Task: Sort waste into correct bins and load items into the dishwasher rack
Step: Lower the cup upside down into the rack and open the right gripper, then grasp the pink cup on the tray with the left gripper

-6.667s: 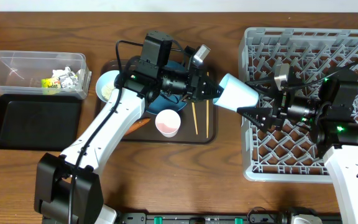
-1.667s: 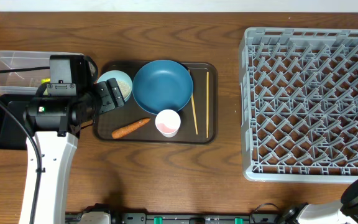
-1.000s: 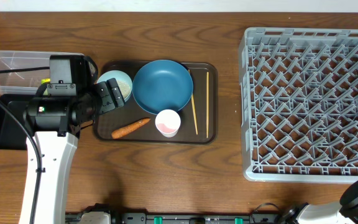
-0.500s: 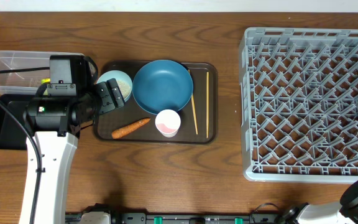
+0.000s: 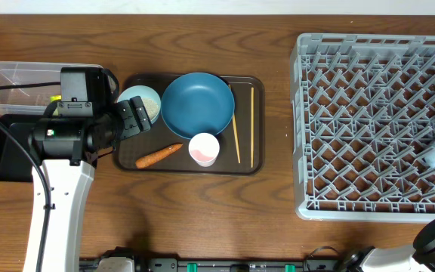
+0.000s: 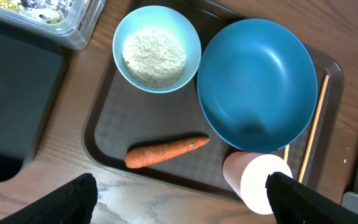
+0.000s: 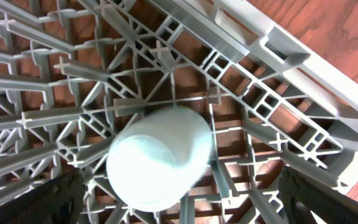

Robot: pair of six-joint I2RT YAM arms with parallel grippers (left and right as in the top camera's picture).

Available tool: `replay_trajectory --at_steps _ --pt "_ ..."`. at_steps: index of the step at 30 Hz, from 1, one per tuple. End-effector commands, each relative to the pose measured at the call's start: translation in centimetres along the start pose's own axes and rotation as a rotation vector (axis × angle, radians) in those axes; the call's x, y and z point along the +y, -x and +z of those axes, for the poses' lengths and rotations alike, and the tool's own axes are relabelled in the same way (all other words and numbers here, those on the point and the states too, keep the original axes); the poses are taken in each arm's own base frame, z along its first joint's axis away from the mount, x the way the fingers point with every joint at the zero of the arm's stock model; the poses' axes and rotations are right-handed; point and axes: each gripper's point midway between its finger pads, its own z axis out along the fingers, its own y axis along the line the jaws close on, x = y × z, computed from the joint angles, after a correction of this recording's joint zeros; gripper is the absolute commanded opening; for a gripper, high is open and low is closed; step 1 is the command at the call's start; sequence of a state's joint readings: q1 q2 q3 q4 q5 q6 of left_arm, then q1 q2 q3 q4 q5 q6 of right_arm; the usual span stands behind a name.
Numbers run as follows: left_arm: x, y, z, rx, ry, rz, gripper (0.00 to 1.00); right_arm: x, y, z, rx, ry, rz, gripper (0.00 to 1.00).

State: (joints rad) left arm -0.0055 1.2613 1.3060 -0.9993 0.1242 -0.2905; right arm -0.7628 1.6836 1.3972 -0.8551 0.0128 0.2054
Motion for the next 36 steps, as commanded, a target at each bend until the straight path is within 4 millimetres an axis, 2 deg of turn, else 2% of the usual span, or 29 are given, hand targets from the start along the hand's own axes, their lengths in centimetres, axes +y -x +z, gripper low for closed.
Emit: replay_trajectory --at_steps 1,3,5,7,9,12,15,18,20,24,26,29,36 --pt "0.2 0.1 0.0 0.004 0.006 0.005 0.89 -0.1 -0.3 0.1 0.005 -0.010 -0.003 0.99" --pt "0.1 0.1 0.0 0.004 0.006 0.005 0.89 0.6 -0.4 0.1 0.014 0.029 -0.001 0.99" --pt "0.2 0.1 0.0 0.004 0.006 0.005 0.90 2.6 -0.8 -0.1 0.036 0.147 -0.015 0.99" --pt "0.2 0.1 0.0 0.004 0.006 0.005 1.00 5.6 -1.4 -0.9 0.061 0.328 -0.081 0.99" --pt "0.1 0.1 0.0 0.003 0.006 0.005 0.99 7.3 -1.9 -1.6 0.074 0.427 -0.108 0.99" --pt "0.2 0.1 0.0 0.004 0.006 0.005 0.99 8.8 -2.7 -2.7 0.080 0.476 -0.165 0.99" --pt "0.1 0.3 0.0 -0.004 0.002 0.005 0.99 11.2 -3.6 -4.9 0.059 0.509 -0.242 0.99" --pt "-0.1 0.5 0.2 -0.007 -0.001 0.008 0.99 14.3 -5.5 -7.6 0.035 0.558 -0.374 0.99" --pt "-0.6 0.1 0.6 0.009 -0.005 0.023 0.99 16.7 -7.4 -9.2 0.035 0.598 -0.480 0.99" --pt "-2.3 -1.8 2.3 0.084 -0.017 0.088 0.99 20.7 -11.6 -10.6 0.085 0.657 -0.634 0.99" --pt "-3.2 -3.5 3.6 0.148 -0.014 0.129 1.00 21.9 -13.7 -10.8 0.126 0.663 -0.691 0.99" --pt "-4.0 -5.7 5.3 0.244 0.002 0.180 1.00 22.6 -15.9 -10.4 0.158 0.615 -0.763 0.99" --pt "-3.8 -9.3 9.3 0.443 0.094 0.162 0.96 23.5 -17.5 -10.4 0.150 0.563 -0.845 0.99"
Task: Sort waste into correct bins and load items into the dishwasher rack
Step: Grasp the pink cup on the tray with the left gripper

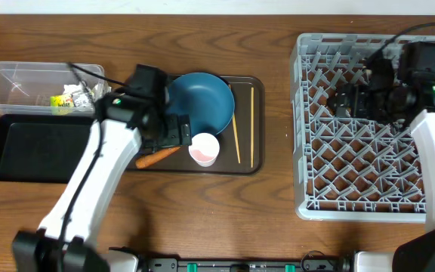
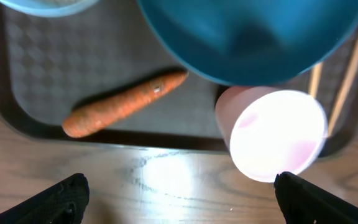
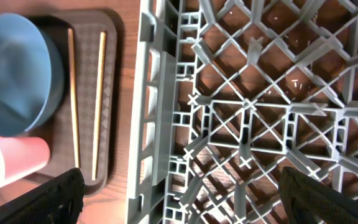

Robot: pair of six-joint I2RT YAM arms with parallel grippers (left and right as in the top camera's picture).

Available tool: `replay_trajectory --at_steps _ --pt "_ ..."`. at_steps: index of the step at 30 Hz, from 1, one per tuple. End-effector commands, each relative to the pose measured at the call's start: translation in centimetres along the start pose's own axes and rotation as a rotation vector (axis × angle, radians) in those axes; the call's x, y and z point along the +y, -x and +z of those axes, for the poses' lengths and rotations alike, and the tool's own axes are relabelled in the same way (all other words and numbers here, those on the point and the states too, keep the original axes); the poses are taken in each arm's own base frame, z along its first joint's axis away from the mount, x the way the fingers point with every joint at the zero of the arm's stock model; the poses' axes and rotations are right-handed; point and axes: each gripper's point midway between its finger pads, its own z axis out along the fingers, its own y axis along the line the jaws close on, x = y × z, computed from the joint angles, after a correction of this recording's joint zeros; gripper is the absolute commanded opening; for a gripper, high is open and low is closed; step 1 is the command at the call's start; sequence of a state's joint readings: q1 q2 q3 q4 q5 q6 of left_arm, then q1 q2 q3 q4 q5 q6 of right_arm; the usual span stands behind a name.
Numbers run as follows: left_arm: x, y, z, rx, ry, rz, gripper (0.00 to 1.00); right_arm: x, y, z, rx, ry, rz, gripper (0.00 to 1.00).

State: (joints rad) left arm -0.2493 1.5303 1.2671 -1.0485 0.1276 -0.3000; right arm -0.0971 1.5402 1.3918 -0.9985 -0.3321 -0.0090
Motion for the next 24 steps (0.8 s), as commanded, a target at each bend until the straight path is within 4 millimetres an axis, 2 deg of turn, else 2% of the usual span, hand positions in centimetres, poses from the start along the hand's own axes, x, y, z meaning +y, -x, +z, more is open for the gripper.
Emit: replay_trajectory --at_steps 1,3,7,10,12,14,18,22,24 --pt "0.2 -0.9 2.4 0.090 0.039 -0.044 0.94 -0.2 -0.2 0.3 0.013 -0.041 -0.030 0.99" --pt "-0.3 -1.4 3.7 0.139 0.036 -0.044 0.88 -0.2 -0.2 0.3 0.012 -0.042 -0.030 0.99" --pt "-1.2 -2.1 5.9 0.212 0.030 -0.028 0.86 -0.3 -0.2 0.3 0.013 -0.044 -0.030 0.99" --pt "-1.5 -2.1 7.4 0.236 0.039 -0.020 0.78 -0.3 -0.4 0.3 0.017 -0.044 -0.028 0.99" --pt "-1.5 -2.2 7.9 0.248 0.044 -0.019 0.63 -0.3 -0.4 0.3 0.018 -0.044 -0.028 0.99" --pt "-1.5 -2.1 8.0 0.247 0.044 -0.019 0.46 -0.3 -0.4 0.3 0.018 -0.044 -0.028 0.99" --pt "-2.0 -1.0 7.1 0.205 0.025 -0.018 0.22 -0.4 -0.4 0.3 0.018 -0.048 -0.028 0.99" --pt "-2.5 0.0 6.2 0.156 0.002 -0.013 0.06 -0.4 -0.4 0.3 0.019 -0.048 -0.028 0.99" --pt "-2.9 0.0 5.8 0.150 -0.022 -0.012 0.06 -0.4 -0.4 0.3 0.019 -0.048 -0.028 0.99"
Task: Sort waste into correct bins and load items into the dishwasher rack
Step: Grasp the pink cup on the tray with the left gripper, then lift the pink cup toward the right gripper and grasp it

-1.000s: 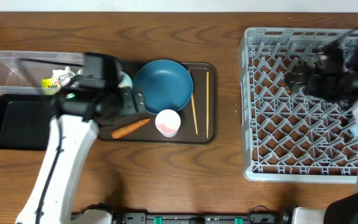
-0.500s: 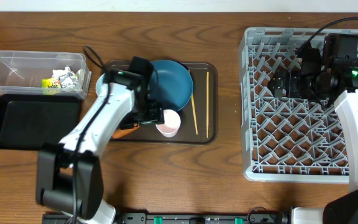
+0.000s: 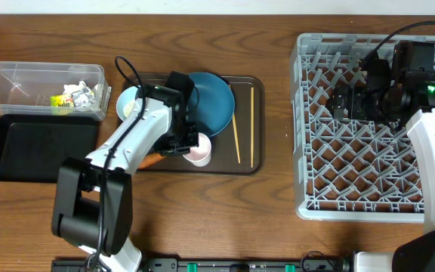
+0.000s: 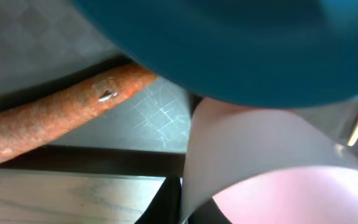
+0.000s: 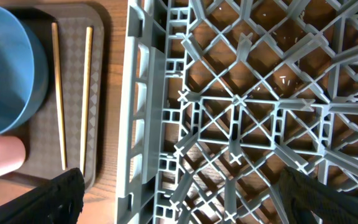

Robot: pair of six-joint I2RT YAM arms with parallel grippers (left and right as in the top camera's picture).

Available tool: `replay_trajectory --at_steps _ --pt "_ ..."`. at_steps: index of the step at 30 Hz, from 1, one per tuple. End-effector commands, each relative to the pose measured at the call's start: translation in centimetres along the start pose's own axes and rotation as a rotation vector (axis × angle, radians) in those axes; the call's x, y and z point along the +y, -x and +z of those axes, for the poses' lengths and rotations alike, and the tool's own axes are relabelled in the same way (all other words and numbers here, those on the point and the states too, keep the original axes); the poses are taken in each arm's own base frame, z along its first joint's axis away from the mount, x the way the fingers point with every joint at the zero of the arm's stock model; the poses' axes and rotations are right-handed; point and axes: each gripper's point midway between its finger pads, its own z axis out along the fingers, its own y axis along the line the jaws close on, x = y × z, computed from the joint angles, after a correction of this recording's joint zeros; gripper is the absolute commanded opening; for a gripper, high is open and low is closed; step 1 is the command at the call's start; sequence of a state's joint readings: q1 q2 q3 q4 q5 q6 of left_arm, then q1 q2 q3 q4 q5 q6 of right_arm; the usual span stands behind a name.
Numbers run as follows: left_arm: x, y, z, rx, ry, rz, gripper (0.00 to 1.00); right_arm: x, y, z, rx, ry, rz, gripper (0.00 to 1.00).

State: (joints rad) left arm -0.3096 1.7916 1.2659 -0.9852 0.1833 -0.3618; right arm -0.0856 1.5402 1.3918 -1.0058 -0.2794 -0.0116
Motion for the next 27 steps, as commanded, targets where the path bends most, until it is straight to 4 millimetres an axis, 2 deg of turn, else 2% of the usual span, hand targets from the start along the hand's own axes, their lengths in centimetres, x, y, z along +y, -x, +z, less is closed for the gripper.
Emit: replay_trajectory --at_steps 1,5,8,12,13,14,16,17,19,21,24,27 --pt "-1.2 0.7 -2.2 -0.059 -0.063 0.015 0.06 0.2 -0.2 0.2 0.009 0.000 -0.017 0.99" --pt "-3.6 -0.1 -3.8 -0.045 -0.219 0.080 0.06 -0.1 -0.2 0.2 0.008 -0.013 -0.018 0.99" --pt "-5.9 -0.4 -6.5 -0.070 -0.396 0.141 0.06 -0.6 -0.1 0.2 0.007 -0.044 -0.017 0.99" --pt "-9.5 0.2 -12.5 -0.169 -0.741 0.228 0.06 -1.4 0.6 0.1 -0.025 -0.080 0.031 0.99" --pt "-10.4 0.5 -14.2 -0.203 -0.830 0.265 0.06 -0.9 1.0 0.1 -0.042 -0.046 0.043 0.99" --pt "-11.2 0.9 -15.7 -0.231 -0.908 0.289 0.06 0.2 1.3 0.1 -0.053 0.019 0.015 0.99" --pt "-12.4 1.8 -17.7 -0.262 -1.013 0.289 0.06 5.6 1.8 -0.8 -0.101 0.326 -0.180 0.99" --pt "-13.0 2.4 -18.5 -0.274 -1.047 0.280 0.06 8.8 1.6 -2.2 -0.143 0.517 -0.305 0.99" --pt "-13.9 3.1 -19.6 -0.293 -1.094 0.270 0.06 13.1 0.9 -5.4 -0.245 0.808 -0.488 0.99" --pt "-14.9 3.4 -20.9 -0.298 -1.153 0.280 0.06 15.2 0.7 -7.4 -0.325 0.955 -0.585 0.99" --pt "-16.2 3.2 -22.5 -0.292 -1.225 0.298 0.06 16.4 0.7 -7.8 -0.357 0.991 -0.648 0.99" --pt "-17.2 2.6 -23.3 -0.273 -1.258 0.314 0.06 17.5 0.7 -7.8 -0.378 1.004 -0.703 0.99"
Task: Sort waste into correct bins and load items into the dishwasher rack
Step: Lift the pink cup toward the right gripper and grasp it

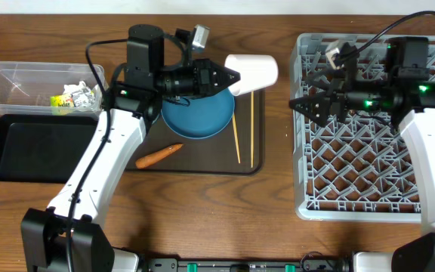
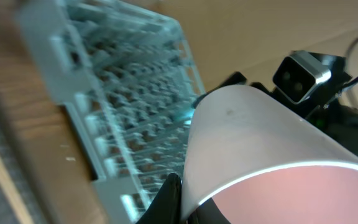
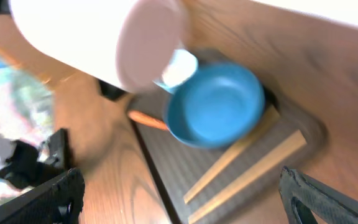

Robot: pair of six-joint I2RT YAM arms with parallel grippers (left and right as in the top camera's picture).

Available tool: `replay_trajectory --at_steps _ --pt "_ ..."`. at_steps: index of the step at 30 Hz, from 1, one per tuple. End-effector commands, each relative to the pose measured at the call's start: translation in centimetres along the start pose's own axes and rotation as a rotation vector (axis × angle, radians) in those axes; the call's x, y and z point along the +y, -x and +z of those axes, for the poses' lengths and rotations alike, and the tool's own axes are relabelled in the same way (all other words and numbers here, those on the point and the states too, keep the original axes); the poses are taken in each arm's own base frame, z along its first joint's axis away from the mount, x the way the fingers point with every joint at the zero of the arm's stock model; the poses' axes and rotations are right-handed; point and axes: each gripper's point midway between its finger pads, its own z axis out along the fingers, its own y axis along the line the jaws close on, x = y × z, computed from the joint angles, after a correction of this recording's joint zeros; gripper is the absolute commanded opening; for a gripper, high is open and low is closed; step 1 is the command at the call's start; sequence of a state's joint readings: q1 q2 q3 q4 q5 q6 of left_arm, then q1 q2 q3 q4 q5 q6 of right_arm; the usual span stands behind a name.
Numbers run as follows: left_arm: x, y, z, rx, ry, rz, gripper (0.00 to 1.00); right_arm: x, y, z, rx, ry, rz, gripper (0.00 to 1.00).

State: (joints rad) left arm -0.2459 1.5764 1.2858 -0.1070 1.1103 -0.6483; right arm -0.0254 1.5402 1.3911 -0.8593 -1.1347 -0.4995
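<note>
The pink cup (image 1: 251, 72) is in the air above the brown tray (image 1: 257, 165), lying sideways, with my left gripper (image 1: 229, 75) shut on its rim. From the left wrist, the cup (image 2: 260, 143) fills the lower right and a black finger (image 2: 170, 198) presses its wall. My right gripper (image 1: 308, 102) is open at the grey dishwasher rack's (image 1: 380, 196) left edge, facing the cup (image 3: 98, 37). On the tray lie the blue bowl (image 1: 195, 117), the carrot (image 1: 158, 156) and two chopsticks (image 1: 236, 136). The small rice bowl (image 3: 179, 68) shows only in the right wrist view.
A clear bin (image 1: 21, 79) with scraps of waste stands at the far left, with a black tray (image 1: 36, 147) in front of it. Bare wood separates the brown tray from the rack. The right arm lies across the rack's upper right.
The left gripper, then low on the tray and shut on the cup beside the carrot, now holds it high and sideways toward the rack. The right gripper has turned from facing down to facing the tray.
First my left gripper was open above the tray's left side and my right one hung over a pale cup in the rack's right corner. Then the left was over the pink cup and the right at the rack's upper left. Then the left was shut on the cup, now raised.
</note>
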Motion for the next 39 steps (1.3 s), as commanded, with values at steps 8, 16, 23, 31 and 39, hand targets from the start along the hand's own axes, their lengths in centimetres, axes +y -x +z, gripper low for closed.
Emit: replay_trajectory --at_steps 8,16,23,31,39 --pt "-3.4 -2.8 2.5 0.134 -0.109 -0.077 0.06 4.1 2.2 2.1 -0.085 0.194 -0.237 0.99" --pt "-4.6 -4.1 2.7 0.200 -0.158 -0.100 0.06 5.4 2.6 2.1 -0.134 0.253 -0.389 0.99" --pt "-4.7 -4.1 2.7 0.204 -0.163 -0.103 0.06 6.8 3.2 1.5 -0.197 0.329 -0.450 0.93" --pt "-4.7 -4.1 2.7 0.202 -0.164 -0.098 0.06 6.9 3.1 1.5 -0.196 0.330 -0.447 0.79" --pt "-5.4 -3.3 2.6 0.181 -0.187 -0.072 0.07 6.7 3.1 1.6 -0.190 0.323 -0.445 0.66"
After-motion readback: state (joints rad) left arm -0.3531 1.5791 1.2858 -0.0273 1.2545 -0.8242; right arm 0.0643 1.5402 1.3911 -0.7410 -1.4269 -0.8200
